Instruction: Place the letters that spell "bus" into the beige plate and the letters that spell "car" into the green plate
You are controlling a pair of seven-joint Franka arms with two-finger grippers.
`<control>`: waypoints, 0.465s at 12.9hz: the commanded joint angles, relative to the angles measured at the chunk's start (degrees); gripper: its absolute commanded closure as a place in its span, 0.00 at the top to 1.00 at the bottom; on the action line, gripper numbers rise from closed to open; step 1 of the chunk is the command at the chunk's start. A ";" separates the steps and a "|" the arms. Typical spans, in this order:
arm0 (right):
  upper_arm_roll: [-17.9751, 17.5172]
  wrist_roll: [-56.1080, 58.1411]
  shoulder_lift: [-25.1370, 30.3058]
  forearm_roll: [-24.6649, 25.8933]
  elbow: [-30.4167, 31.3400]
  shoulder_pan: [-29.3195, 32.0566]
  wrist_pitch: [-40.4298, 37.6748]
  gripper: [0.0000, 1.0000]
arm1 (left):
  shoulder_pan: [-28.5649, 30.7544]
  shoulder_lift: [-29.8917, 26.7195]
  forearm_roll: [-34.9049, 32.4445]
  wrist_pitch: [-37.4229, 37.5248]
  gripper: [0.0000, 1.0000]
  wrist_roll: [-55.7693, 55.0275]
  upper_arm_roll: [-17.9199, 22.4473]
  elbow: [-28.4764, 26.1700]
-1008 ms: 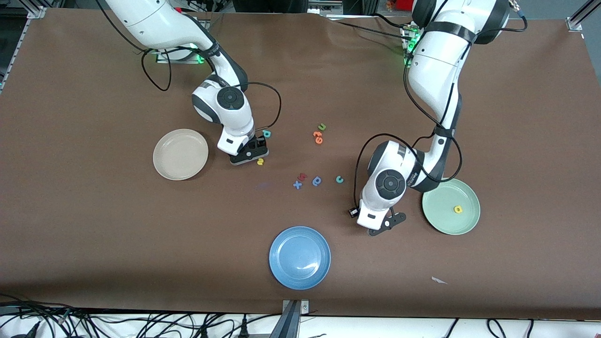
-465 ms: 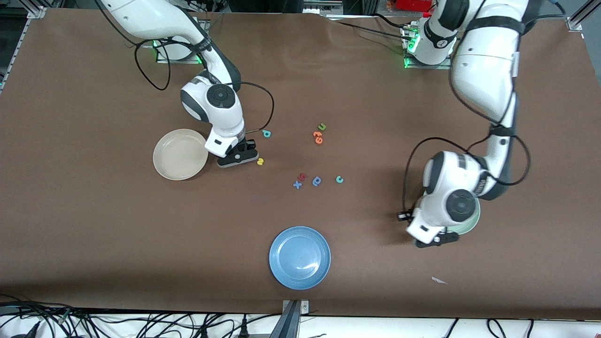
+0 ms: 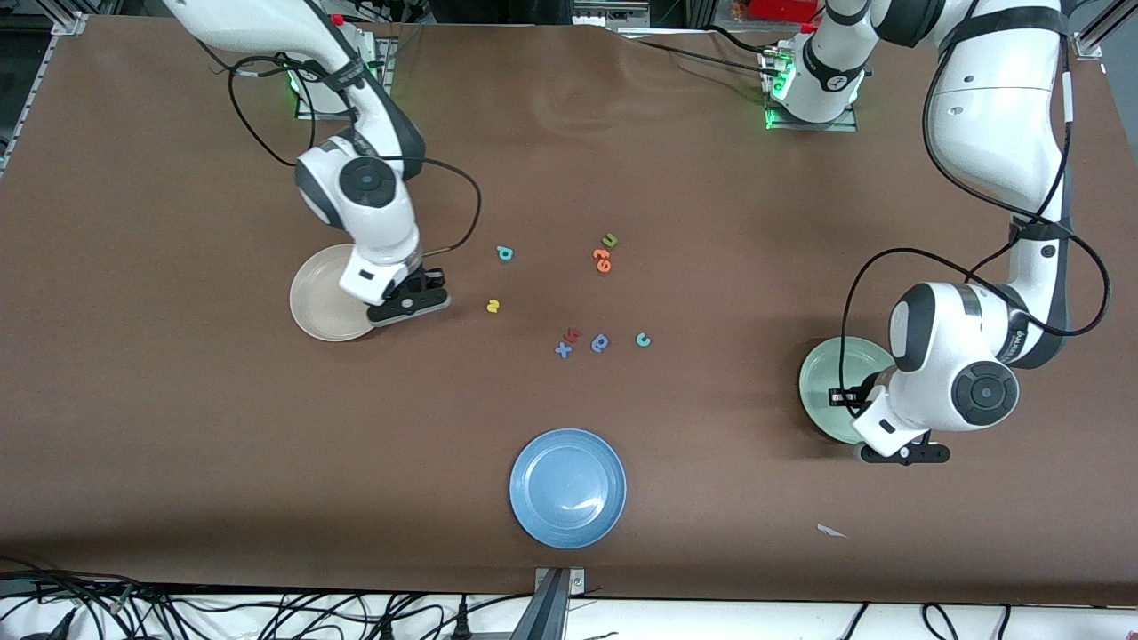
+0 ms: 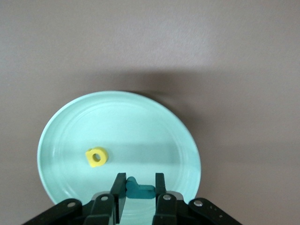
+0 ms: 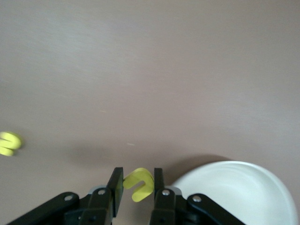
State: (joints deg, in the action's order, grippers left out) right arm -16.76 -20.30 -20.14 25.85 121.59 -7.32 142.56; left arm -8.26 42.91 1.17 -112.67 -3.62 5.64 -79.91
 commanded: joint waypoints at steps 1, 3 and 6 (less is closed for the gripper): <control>-2.04 9.02 3.18 -1.42 2.95 7.13 -1.83 0.21 | 0.18 -6.25 -1.79 -7.79 0.10 1.77 -0.71 -11.63; -2.04 10.63 3.18 -1.50 3.12 9.33 -2.90 0.31 | 0.18 -8.89 -1.79 -14.38 0.11 1.77 -0.71 -18.40; -2.04 10.20 3.18 -1.77 4.61 10.22 -2.90 1.00 | 0.18 -11.10 -1.79 -22.14 0.99 1.77 -0.71 -24.76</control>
State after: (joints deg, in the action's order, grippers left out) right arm -17.50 -10.73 -18.72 25.56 123.96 2.03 140.15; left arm -8.27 36.16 0.82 -131.47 -2.82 5.34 -98.67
